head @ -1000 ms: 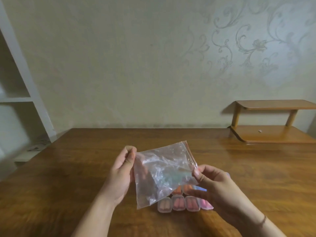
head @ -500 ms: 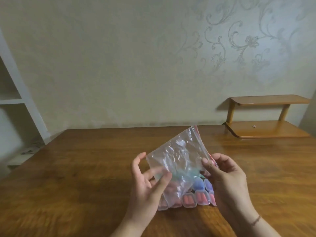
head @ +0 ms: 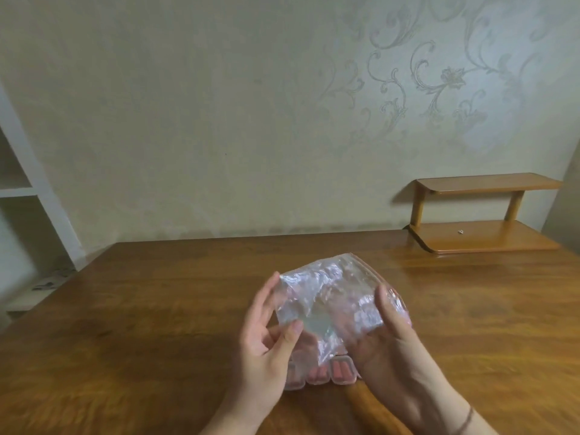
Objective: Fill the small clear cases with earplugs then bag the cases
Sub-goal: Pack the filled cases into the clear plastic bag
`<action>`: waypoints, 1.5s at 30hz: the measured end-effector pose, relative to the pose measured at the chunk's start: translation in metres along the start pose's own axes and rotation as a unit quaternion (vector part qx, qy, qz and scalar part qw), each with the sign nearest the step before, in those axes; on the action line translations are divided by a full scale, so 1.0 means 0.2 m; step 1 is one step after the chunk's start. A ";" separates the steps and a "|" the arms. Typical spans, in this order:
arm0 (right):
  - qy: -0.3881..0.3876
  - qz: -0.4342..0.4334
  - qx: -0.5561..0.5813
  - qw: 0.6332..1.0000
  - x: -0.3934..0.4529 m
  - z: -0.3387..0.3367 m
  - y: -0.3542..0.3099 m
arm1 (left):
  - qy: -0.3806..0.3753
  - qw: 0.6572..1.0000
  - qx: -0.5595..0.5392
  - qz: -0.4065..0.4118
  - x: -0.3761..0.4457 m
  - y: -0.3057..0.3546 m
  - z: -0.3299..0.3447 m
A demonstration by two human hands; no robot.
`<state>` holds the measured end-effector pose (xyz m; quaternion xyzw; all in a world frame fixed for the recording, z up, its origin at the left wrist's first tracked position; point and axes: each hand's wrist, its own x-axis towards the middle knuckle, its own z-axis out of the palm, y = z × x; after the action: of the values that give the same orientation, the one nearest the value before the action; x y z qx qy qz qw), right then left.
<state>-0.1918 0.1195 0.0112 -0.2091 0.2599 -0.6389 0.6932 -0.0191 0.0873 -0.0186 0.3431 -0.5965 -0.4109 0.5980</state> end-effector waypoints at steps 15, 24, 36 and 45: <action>-0.013 -0.054 -0.198 0.979 -0.03 -0.01 -0.12 | 0.061 0.983 -0.086 -0.149 0.10 0.06 -0.10; -0.118 0.040 -0.405 0.906 -0.05 -0.01 -0.06 | -0.039 0.979 -0.102 -0.173 0.06 0.09 -0.02; 0.045 -0.140 -0.360 0.921 -0.03 0.01 -0.05 | -0.002 0.995 0.025 -0.099 0.04 0.11 -0.02; 0.068 -0.184 -0.459 0.866 -0.01 -0.02 -0.04 | -0.026 0.982 0.179 -0.050 0.06 0.08 -0.06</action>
<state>-0.2002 0.1216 0.0135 -0.5037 0.5276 -0.5758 0.3694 -0.0066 0.0825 -0.0001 0.4626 -0.6580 -0.3359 0.4901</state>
